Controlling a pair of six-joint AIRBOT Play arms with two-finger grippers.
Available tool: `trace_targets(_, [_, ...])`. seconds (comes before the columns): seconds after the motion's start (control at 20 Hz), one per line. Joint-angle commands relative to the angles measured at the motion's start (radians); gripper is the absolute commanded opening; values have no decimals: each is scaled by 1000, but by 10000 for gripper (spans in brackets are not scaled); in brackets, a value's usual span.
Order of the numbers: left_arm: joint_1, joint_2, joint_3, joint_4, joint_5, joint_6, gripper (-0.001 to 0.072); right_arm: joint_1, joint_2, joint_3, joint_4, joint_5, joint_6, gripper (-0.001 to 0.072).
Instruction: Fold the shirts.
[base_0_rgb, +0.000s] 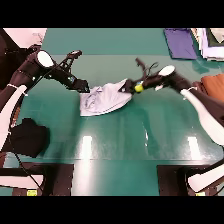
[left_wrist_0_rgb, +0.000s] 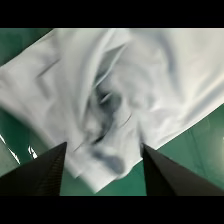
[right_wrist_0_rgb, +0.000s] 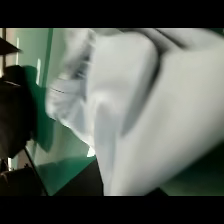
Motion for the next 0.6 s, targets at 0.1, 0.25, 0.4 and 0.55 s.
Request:
trace_targets(0.1, [0,0,0,2,3,2,550,-88,167,200,-232,209,188,10])
trace_targets(0.25, [0,0,0,1,2,1,550,-131,194,312,-295,291,222,10])
trace_targets(0.4, [0,0,0,-1,1,0,550,-175,193,403,-294,294,230,10])
trace_targets(0.55, [0,0,0,-1,1,-6,550,-227,193,440,-295,279,230,10])
